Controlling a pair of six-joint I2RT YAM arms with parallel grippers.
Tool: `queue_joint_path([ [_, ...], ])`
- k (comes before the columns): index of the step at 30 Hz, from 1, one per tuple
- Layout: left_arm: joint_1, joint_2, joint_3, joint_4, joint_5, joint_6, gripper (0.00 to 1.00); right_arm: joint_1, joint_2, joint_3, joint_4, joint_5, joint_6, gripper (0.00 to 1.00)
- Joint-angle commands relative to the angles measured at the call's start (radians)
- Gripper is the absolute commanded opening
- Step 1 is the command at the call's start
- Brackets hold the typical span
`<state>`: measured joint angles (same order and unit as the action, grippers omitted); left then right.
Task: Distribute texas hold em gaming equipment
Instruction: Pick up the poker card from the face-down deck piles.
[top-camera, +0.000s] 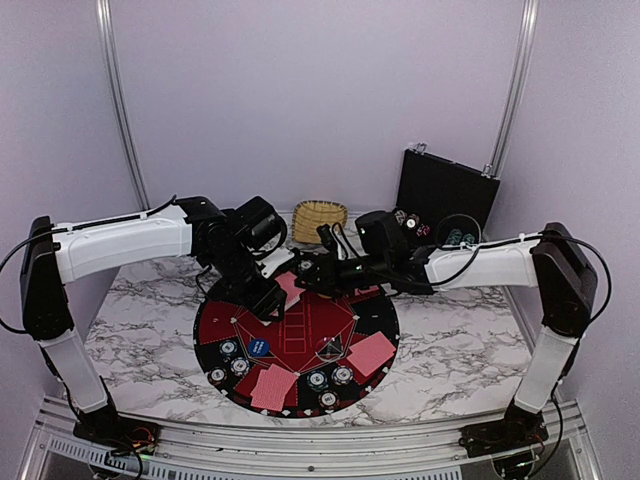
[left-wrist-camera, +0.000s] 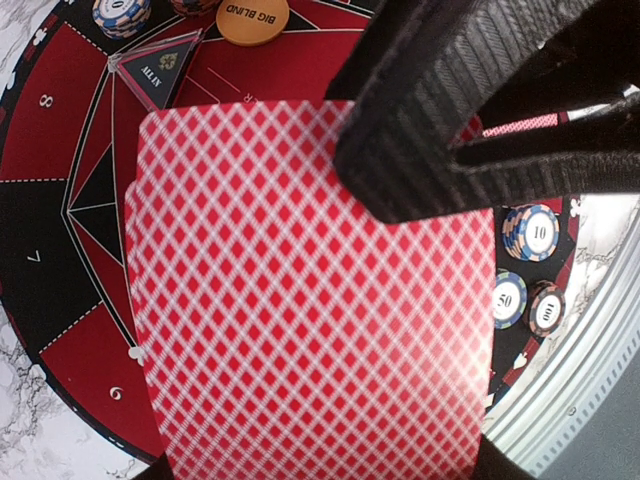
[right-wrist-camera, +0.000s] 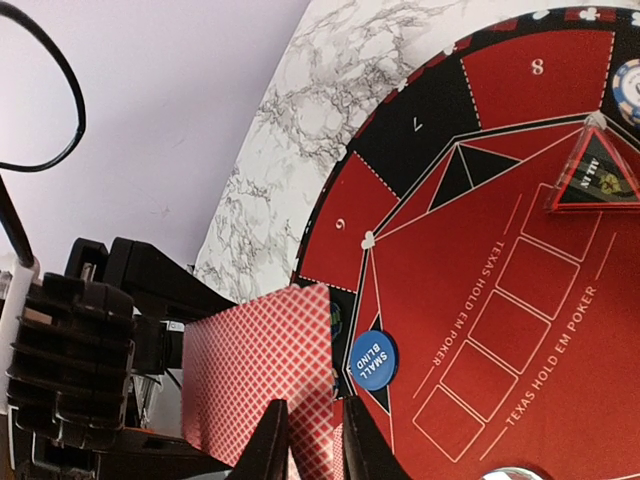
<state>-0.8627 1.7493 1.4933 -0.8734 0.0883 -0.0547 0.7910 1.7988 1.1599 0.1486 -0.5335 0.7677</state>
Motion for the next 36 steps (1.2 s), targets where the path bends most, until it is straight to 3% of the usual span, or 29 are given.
queue_joint_path([
  [1, 0.003, -0.039, 0.016, 0.008, 0.008, 0.011, 0.47, -0.008, -0.036, 0.017, -0.014, 0.011, -0.002, 0.17],
  [16, 0.004, -0.037, 0.018, 0.009, 0.007, 0.012, 0.47, -0.010, -0.049, 0.027, -0.014, 0.010, -0.006, 0.07],
  [36, 0.013, -0.016, -0.001, -0.012, 0.009, 0.000, 0.47, -0.036, -0.048, -0.034, 0.087, -0.038, 0.066, 0.03],
])
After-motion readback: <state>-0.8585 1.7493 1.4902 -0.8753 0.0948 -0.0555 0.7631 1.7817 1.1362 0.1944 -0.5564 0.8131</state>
